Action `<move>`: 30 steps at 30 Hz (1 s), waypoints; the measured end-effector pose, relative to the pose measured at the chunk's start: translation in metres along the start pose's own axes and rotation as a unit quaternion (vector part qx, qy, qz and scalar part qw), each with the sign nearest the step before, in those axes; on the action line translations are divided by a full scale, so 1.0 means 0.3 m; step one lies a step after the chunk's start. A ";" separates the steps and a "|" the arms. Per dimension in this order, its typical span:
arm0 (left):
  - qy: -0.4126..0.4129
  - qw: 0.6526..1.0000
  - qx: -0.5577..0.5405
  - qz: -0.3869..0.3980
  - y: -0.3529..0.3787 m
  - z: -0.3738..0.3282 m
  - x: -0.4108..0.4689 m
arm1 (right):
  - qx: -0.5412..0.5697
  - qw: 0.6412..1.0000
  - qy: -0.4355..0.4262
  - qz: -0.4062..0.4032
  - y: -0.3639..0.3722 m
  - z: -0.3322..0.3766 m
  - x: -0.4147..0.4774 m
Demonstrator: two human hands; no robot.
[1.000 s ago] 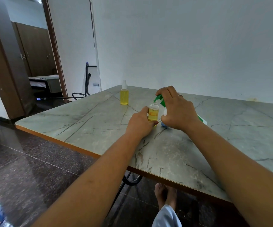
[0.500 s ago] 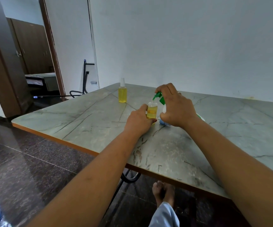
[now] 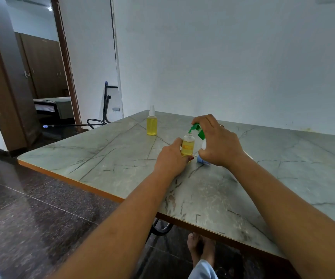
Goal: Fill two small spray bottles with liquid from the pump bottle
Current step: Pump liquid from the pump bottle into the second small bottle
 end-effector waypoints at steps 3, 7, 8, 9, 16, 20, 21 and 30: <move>0.000 1.000 0.001 0.003 0.002 0.003 0.001 | 0.003 1.000 0.003 -0.002 0.000 0.004 0.006; -0.003 1.000 0.001 0.002 -0.002 0.003 -0.002 | -0.010 1.000 -0.001 -0.005 0.006 0.006 0.006; -0.004 1.000 0.000 0.000 -0.002 0.003 -0.002 | -0.016 1.000 -0.005 -0.005 0.008 0.006 0.004; -0.006 1.000 -0.002 -0.001 -0.003 0.004 -0.002 | -0.023 1.000 -0.010 -0.005 0.009 0.006 0.001; -0.007 1.000 -0.001 -0.001 0.002 0.005 0.003 | -0.020 1.000 -0.013 -0.013 -0.002 0.000 -0.005; -0.008 1.000 0.004 0.004 0.005 0.005 0.005 | -0.013 1.000 -0.008 -0.022 -0.001 0.000 0.000; -0.008 1.000 0.004 0.004 0.005 0.007 0.005 | -0.014 1.000 -0.009 -0.025 -0.001 0.001 0.000; 0.002 1.000 -0.010 -0.005 0.003 0.013 0.006 | -0.014 1.000 -0.013 -0.009 0.006 -0.006 -0.001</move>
Point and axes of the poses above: each hand's wrist, its own x-axis towards the middle knuckle, its own y-axis out of the palm, z = x × y, the point moved 7 cm from there along x, towards the middle knuckle, and after that the axes turned 11 degrees about y, right-handed, at the moved point
